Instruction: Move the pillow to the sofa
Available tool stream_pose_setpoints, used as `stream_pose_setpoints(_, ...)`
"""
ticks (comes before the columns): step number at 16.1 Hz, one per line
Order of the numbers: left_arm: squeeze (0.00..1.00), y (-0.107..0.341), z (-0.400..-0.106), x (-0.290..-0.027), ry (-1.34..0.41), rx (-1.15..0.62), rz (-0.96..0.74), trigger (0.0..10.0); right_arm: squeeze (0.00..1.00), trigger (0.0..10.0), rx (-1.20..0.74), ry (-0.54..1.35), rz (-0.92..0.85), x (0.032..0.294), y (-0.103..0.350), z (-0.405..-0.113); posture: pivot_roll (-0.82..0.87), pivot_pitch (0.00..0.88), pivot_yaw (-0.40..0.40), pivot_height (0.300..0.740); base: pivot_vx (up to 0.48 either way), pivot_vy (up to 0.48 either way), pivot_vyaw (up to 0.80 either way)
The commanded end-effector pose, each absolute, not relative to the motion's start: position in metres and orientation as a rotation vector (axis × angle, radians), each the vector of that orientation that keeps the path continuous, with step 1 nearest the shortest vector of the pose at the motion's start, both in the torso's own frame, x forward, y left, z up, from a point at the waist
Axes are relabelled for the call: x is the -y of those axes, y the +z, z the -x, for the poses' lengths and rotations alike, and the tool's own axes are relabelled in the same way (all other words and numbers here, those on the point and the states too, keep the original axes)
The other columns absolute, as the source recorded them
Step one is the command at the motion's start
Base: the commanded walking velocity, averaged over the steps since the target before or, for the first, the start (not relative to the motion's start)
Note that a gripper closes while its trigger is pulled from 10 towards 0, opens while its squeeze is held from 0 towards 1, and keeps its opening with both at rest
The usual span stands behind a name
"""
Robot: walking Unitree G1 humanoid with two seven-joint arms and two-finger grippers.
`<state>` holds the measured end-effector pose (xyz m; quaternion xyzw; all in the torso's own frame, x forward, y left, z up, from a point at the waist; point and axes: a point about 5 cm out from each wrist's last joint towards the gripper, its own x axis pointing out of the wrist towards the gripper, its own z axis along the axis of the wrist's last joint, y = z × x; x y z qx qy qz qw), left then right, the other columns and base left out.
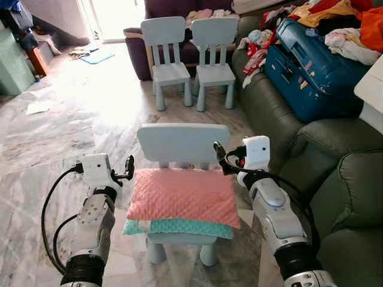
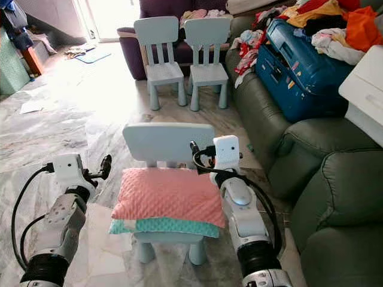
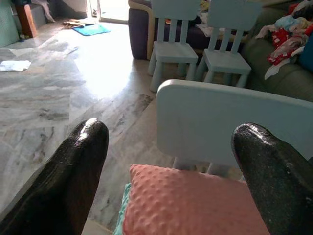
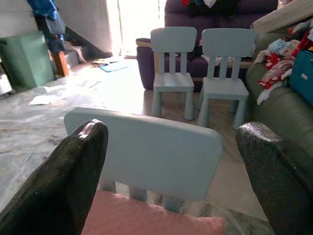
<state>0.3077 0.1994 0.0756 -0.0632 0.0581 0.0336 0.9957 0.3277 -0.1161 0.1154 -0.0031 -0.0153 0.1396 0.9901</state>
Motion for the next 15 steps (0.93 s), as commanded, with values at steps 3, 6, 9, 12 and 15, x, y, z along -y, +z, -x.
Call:
stream_pose_setpoints(3,0.0,0.063,-0.284,-0.212,0.033,-0.146,0.066,10.0,0.0,10.0,0.038,0.286,-0.003,0.124,0.114,-0.317,-0.13,0.047,0.031,0.74,0.0,0.0,0.0)
stream_pose_setpoints(6,0.0,0.051,-0.256,-0.213,-0.014,-0.172,0.025,10.0,0.0,10.0,0.016,0.303,-0.004,0.129,0.106,-0.305,-0.13,0.063,0.029,0.74,0.0,0.0,0.0)
stream_pose_setpoints(9,0.0,0.047,-0.227,-0.217,-0.039,-0.199,0.016,10.0,0.0,10.0,-0.006,0.32,-0.017,0.133,0.103,-0.29,-0.12,0.095,0.031,0.74,0.0,0.0,0.0)
stream_pose_setpoints(12,0.0,0.048,-0.206,-0.224,-0.036,-0.224,0.008,10.0,0.0,10.0,-0.028,0.322,-0.048,0.139,0.102,-0.273,-0.11,0.127,0.037,0.74,0.0,0.0,0.0)
stream_pose_setpoints(15,0.0,0.053,-0.195,-0.225,-0.071,-0.224,0.005,10.0,0.0,10.0,-0.051,0.318,-0.066,0.143,0.101,-0.258,-0.1,0.164,0.045,0.74,0.0,0.0,0.0)
